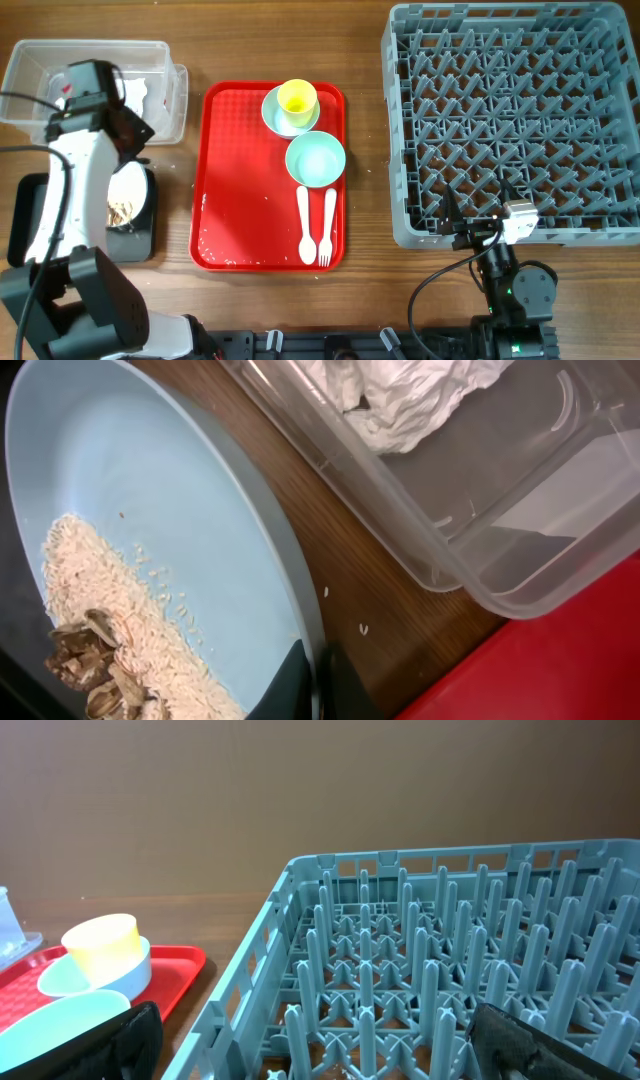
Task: Sort waste into correct bins and load items into the dishwasher rack
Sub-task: 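Tilt the plate to dump rice and scraps onto the black tray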
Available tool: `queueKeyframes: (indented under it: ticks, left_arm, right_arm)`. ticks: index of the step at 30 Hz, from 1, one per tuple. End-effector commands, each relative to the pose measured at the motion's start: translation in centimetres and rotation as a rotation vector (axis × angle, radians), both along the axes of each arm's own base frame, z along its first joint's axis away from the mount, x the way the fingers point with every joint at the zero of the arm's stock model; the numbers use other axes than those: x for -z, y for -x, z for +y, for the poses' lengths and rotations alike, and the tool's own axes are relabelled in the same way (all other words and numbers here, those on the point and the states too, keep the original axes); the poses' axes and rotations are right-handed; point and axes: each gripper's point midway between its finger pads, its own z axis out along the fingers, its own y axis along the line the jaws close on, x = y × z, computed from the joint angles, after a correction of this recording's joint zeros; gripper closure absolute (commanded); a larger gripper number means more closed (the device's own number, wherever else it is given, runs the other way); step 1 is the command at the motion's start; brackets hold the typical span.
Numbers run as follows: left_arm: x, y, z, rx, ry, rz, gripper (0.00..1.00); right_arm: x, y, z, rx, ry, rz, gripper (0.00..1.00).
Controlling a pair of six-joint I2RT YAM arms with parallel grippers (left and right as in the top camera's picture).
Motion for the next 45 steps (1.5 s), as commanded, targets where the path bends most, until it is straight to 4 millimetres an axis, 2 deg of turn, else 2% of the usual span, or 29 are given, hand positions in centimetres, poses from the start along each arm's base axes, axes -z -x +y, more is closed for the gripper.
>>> queueKeyframes:
  ticks: [1, 5, 13, 16, 22, 27, 29, 36, 38, 40, 42, 43, 44, 45]
  left_arm:
    - [-2.8, -0.2, -0.2, 0.010, 0.180, -0.138, 0.96]
    - [-5.1, 0.3, 0.6, -0.010, 0.321, -0.257, 0.96]
    - [-6.9, 2.2, 4.4, -0.104, 0.529, -0.414, 0.96]
    - [-7.6, 2.9, 5.2, -0.123, 0.595, -0.466, 0.96]
    - [-9.2, 3.5, 5.0, -0.088, 0.716, -0.553, 0.96]
    - [-9.5, 4.3, 5.4, -0.077, 0.735, -0.571, 0.96]
    - [-10.1, 4.9, 4.6, -0.081, 0.824, -0.594, 0.96]
    - [-10.4, 6.2, 6.1, -0.103, 0.815, -0.631, 0.96]
    - [-11.1, 6.6, 5.2, -0.088, 0.890, -0.657, 0.96]
    - [-11.3, 6.6, 5.5, -0.068, 0.869, -0.673, 0.96]
    - [-11.7, 7.0, 5.0, -0.075, 0.921, -0.684, 0.96]
    - [-12.0, 6.8, 5.4, -0.038, 0.889, -0.712, 0.96]
    - [-11.2, 6.6, 7.1, -0.042, 0.787, -0.698, 0.96]
    - [-10.2, 7.0, 7.5, -0.144, 0.801, -0.648, 0.96]
  right_arm:
    - [-0.1, 0.0, 0.3, -0.016, -0.013, -0.004, 0.00]
    - [-0.1, 0.0, 0.3, -0.016, -0.013, -0.004, 0.00]
    - [-0.1, 0.0, 0.3, -0.016, -0.013, -0.004, 0.00]
    - [-0.1, 0.0, 0.3, -0.016, -0.013, -0.004, 0.00]
    - [-0.1, 0.0, 0.3, -0.016, -0.013, -0.004, 0.00]
    - [-0.1, 0.0, 0.3, -0.016, -0.013, -0.004, 0.00]
    - [-0.1, 0.0, 0.3, -0.016, -0.013, -0.004, 0.00]
    - [-0.1, 0.0, 0.3, -0.016, -0.013, -0.004, 0.00]
    - [-0.1, 0.0, 0.3, -0.016, -0.013, -0.004, 0.00]
    - [-0.1, 0.0, 0.3, -0.016, -0.013, -0.004, 0.00]
    - [-0.1, 0.0, 0.3, -0.016, -0.013, -0.004, 0.00]
    - [-0.1, 0.0, 0.3, -0.016, -0.013, -0.004, 0.00]
    - [-0.1, 0.0, 0.3, -0.016, -0.013, -0.004, 0.00]
    - [-0.1, 0.0, 0.3, -0.016, -0.013, -0.004, 0.00]
